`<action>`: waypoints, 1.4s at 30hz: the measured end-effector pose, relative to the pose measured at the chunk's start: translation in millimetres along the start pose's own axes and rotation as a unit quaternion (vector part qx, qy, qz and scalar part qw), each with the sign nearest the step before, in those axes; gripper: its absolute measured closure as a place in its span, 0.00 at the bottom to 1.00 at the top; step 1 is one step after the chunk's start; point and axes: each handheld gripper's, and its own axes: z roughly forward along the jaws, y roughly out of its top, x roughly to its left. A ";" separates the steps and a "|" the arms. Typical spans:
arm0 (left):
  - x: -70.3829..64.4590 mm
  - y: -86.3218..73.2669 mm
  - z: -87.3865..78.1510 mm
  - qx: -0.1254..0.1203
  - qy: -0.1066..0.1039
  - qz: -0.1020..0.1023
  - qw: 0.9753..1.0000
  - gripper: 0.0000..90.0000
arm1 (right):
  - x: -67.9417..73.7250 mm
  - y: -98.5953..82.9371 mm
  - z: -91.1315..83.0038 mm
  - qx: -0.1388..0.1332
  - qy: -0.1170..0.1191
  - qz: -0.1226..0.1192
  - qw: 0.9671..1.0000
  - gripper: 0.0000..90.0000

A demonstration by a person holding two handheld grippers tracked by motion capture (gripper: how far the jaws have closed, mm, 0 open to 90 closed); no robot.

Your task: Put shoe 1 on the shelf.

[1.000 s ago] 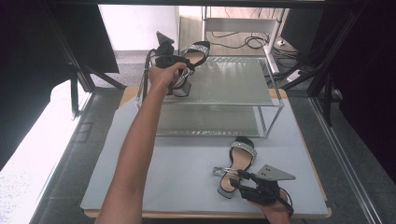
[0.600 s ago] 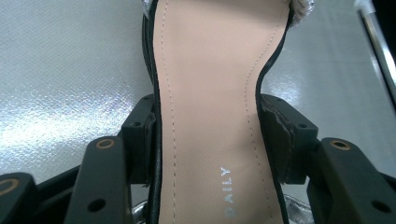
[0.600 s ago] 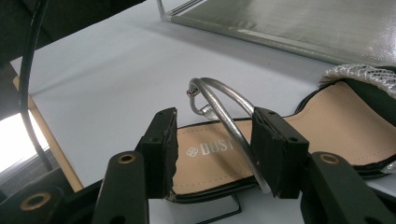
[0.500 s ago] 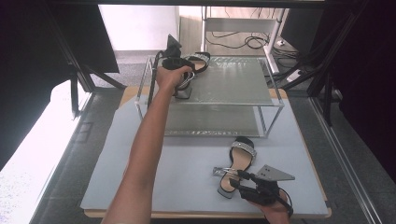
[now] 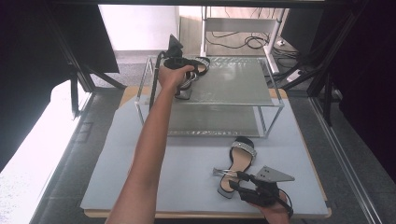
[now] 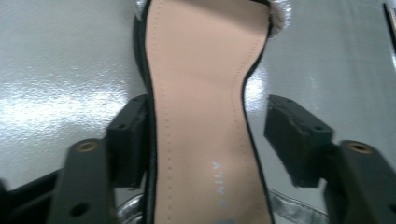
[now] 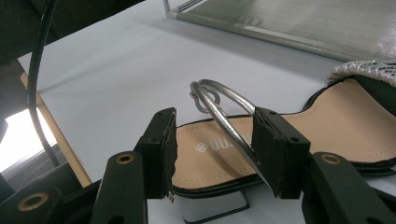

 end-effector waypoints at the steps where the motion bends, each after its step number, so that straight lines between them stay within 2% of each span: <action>1: -0.1 0.1 -0.4 0.001 -0.004 0.000 1.000 0.31 | 0.3 -0.1 0.1 0.000 0.000 0.000 1.000 0.55; 2: -1.1 0.5 -1.7 0.000 -0.010 -0.003 1.000 0.29 | 0.4 -0.1 0.1 0.001 0.000 -0.001 1.000 0.55; 9: -2.6 0.8 -1.9 0.000 -0.011 -0.001 1.000 0.22 | 1.0 -0.9 0.6 0.001 -0.002 -0.004 1.000 0.55; 11: -2.9 1.3 -4.6 -0.018 0.001 0.001 1.000 0.19 | 0.9 -1.0 0.4 0.000 -0.003 -0.004 1.000 0.55; 14: -0.3 3.2 -7.5 -0.019 0.001 -0.011 1.000 0.18 | 0.4 -1.3 0.2 0.001 -0.002 -0.003 1.000 0.55; 17: -2.1 3.2 -13.1 -0.029 0.004 -0.004 1.000 0.18 | 0.0 -1.4 -0.3 0.001 -0.003 -0.003 1.000 0.55; 20: -6.0 2.1 -25.6 -0.057 0.005 0.008 0.998 0.18 | -0.3 -1.4 -0.6 0.000 -0.004 -0.003 1.000 0.55; 21: -6.9 0.7 -31.0 -0.069 0.003 0.016 0.997 0.19 | -0.4 -1.4 -0.7 -0.001 -0.004 -0.003 1.000 0.55; 22: -8.5 -2.7 -41.3 -0.083 -0.005 0.031 0.996 0.25 | -0.4 -1.4 -1.1 0.000 -0.005 -0.004 1.000 0.55; 23: -8.5 -2.7 -41.3 -0.083 -0.005 0.031 0.996 0.25 | -0.4 -1.4 -1.1 0.000 -0.005 -0.004 1.000 0.55; 26: -9.8 -11.6 -59.4 -0.093 -0.030 0.056 0.994 0.29 | 0.8 -1.1 -2.2 -0.001 -0.008 -0.005 1.000 0.55; 31: -6.5 -34.9 -86.4 -0.085 -0.071 0.104 0.988 0.34 | 2.6 0.2 -4.2 -0.006 -0.012 -0.007 1.000 0.55; 32: -5.5 -40.7 -91.2 -0.089 -0.076 0.109 0.987 0.36 | 3.3 0.2 -5.1 -0.007 -0.012 -0.006 1.000 0.55; 33: -4.1 -49.2 -97.8 -0.087 -0.085 0.125 0.985 0.37 | 4.0 0.1 -5.9 -0.009 -0.014 -0.008 1.000 0.55; 38: 1.6 -72.0 -110.9 -0.074 -0.109 0.157 0.979 0.38 | 6.4 -0.4 -10.0 -0.012 -0.018 -0.007 1.000 0.55; 42: 5.7 -90.4 -123.4 -0.081 -0.126 0.175 0.973 0.40 | 9.5 0.8 -11.4 -0.012 -0.016 -0.011 1.000 0.55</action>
